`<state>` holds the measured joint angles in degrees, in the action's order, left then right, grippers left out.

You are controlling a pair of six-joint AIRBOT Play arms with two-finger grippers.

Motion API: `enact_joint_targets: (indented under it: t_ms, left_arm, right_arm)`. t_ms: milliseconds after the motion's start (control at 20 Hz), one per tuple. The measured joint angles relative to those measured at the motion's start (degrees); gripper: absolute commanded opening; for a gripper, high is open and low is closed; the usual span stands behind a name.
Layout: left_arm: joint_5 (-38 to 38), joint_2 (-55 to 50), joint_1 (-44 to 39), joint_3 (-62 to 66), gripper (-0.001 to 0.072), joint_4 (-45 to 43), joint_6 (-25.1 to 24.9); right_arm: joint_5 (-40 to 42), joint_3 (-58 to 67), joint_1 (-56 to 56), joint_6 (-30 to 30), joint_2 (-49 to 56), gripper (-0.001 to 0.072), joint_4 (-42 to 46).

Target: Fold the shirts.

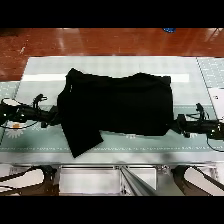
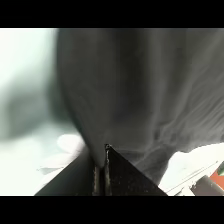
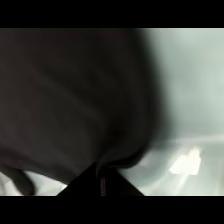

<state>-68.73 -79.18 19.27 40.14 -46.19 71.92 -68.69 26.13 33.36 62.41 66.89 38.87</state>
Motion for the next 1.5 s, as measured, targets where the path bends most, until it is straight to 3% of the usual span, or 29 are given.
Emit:
enact_joint_targets:
  t_ms: [250, 400, 650, 800, 950, 1250, 1500]
  left_arm:
    - [-0.63, 5.75, 0.00, 11.63, 0.0017, 9.25, -0.09]
    - [-0.52, 10.60, 0.00, 24.22, 0.0017, 15.45, -0.50]
    - [3.15, 19.43, 0.07, 46.69, 0.0017, 17.86, -0.68]
    - [4.50, 25.81, 0.07, 56.35, 0.0016, 11.89, -0.74]
    - [4.37, 34.12, 0.07, 60.70, 0.0016, 0.52, 1.77]
    - [-2.14, 49.29, -0.68, 61.99, 0.0016, -22.32, 10.27]
    - [-3.74, 53.66, -3.96, 61.33, 0.0016, -29.92, 13.70]
  right_arm:
    - [-4.98, 13.84, 0.00, -0.44, -4.07, 0.0030, -4.81]
    - [-4.70, 28.81, -0.74, 1.90, -7.10, 0.0030, -8.72]
    - [-3.82, 58.60, -4.63, 6.43, -9.46, 0.0030, -10.38]
    - [-6.51, 74.03, -5.44, 8.90, -10.75, 0.0029, -6.43]
    - [-9.16, 82.27, -5.77, 11.61, -14.95, 0.0030, 0.98]
    - [-14.25, 86.53, -5.95, 17.70, -26.53, 0.0029, 16.48]
    - [-18.73, 86.25, -8.02, 21.20, -30.27, 0.0029, 21.27]
